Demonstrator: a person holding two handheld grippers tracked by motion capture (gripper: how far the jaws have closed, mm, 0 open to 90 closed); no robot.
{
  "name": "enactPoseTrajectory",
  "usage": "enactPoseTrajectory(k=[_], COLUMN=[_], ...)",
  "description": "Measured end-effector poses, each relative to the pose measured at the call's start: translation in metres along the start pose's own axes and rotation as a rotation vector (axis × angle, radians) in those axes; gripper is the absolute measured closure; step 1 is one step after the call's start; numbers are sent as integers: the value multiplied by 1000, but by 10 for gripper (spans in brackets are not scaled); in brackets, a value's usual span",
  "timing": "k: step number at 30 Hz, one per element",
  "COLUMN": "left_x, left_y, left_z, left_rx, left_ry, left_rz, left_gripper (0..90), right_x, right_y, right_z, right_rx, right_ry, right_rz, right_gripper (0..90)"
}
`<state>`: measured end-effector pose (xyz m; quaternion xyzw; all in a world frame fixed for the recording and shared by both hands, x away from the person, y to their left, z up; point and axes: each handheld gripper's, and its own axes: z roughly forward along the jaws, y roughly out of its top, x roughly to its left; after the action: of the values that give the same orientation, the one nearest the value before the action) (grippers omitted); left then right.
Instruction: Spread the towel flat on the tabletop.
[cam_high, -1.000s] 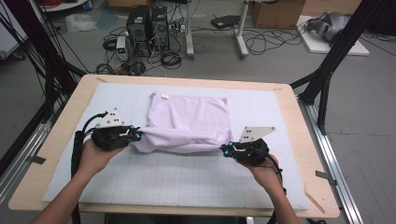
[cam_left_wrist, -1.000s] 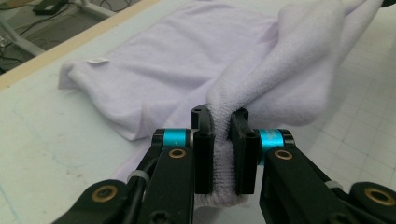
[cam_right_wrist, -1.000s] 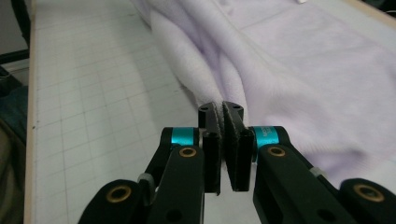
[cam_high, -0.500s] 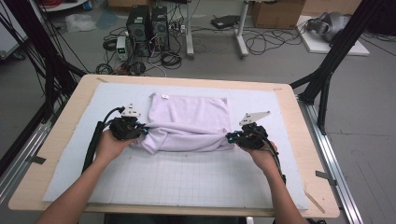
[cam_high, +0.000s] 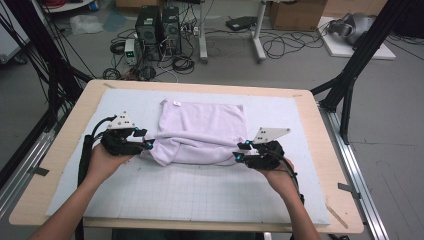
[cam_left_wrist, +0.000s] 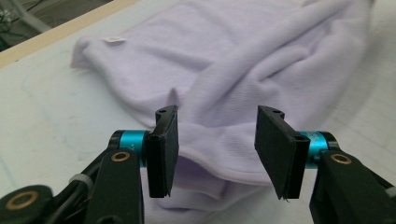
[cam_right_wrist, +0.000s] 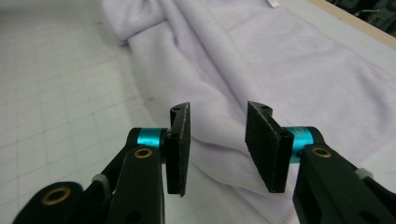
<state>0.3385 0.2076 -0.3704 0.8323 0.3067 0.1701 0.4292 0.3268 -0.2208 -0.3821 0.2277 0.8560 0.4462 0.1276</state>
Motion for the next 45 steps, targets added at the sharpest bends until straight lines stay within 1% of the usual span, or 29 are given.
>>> enactPoseTrajectory(k=[1, 2, 4, 6, 7, 8, 11, 13, 14, 15, 16, 17, 18, 20, 22, 23, 25, 26, 29, 31, 32, 33, 35, 38, 39, 41, 43, 44, 45], left_x=[-6, -12, -20, -27, -29, -31, -33, -33, -33, -33, -33, -32, -31, -29, -26, -23, -18, -15, -5, 1, 2, 3, 2, -2, -4, -6, -8, -9, -8], left_y=[-2, -5, -10, -16, -18, -20, -25, -26, -27, -28, -28, -28, -28, -27, -25, -23, -17, -13, -2, 3, 5, 8, 13, 19, 21, 25, 28, 29, 28], left_z=[2, 6, 14, 27, 34, 40, 56, 62, 65, 67, 68, 67, 66, 61, 54, 48, 37, 31, 11, 0, -3, -7, -11, -17, -20, -23, -21, -19, -15], left_rx=[4, 7, 21, 48, 68, 87, 123, 133, 137, 138, 136, 131, 127, 117, 95, 80, 62, 47, -1, -25, -32, -41, -50, -67, -83, -95, -89, -78, -55], left_ry=[-26, -46, -73, -94, -101, -104, -89, -71, -63, -51, -50, -56, -61, -65, -68, -68, -57, -46, -24, -17, -21, -21, -16, -25, -35, -51, -60, -53, -15], left_rz=[11, 17, 28, 36, 32, 42, 42, 50, 60, 76, 82, 85, 84, 78, 61, 50, 50, 51, 31, 28, 25, 29, 41, 48, 46, 53, 59, 66, 81], left_gripper=[502, 513, 527, 530, 528, 519, 483, 489, 512, 561, 641, 702, 766, 806, 816, 818, 821, 822, 825, 827, 829, 831, 834, 834, 834, 834, 834, 834, 840], right_x=[2, 5, 8, 10, 10, 11, 13, 13, 13, 14, 14, 14, 13, 10, 8, 7, 8, 10, 10, 7, 6, 6, 5, 6, 7, 8, 6, 5, 4], right_y=[-1, -4, -9, -14, -14, -14, -14, -14, -14, -14, -14, -14, -14, -13, -13, -13, -10, -7, -1, 3, 5, 7, 14, 26, 29, 37, 43, 45, 46], right_z=[4, 11, 23, 37, 46, 52, 65, 75, 80, 84, 86, 85, 85, 80, 75, 72, 64, 58, 44, 31, 24, 19, 10, -4, -8, -21, -30, -32, -32], right_rx=[2, 10, 28, 49, 76, 90, 106, 119, 133, 143, 138, 137, 136, 127, 106, 98, 74, 67, 51, 32, 10, 5, -8, -14, -20, -29, -28, -22, -14], right_ry=[5, 14, 26, 29, 35, 30, 14, 7, 0, -17, -33, -35, -33, -7, 26, 31, 46, 50, 57, 51, 65, 68, 75, 84, 83, 74, 57, 48, 40], right_rz=[-2, 7, 10, 14, 16, 7, -8, -2, -5, -21, -31, -36, -36, -27, -7, -4, -6, -16, -23, -23, -13, -8, -22, -46, -52, -69, -84, -84, -78], right_gripper=[582, 567, 545, 513, 499, 490, 482, 505, 538, 582, 643, 695, 747, 789, 801, 803, 805, 807, 809, 809, 809, 809, 809, 808, 809, 809, 809, 808, 808])
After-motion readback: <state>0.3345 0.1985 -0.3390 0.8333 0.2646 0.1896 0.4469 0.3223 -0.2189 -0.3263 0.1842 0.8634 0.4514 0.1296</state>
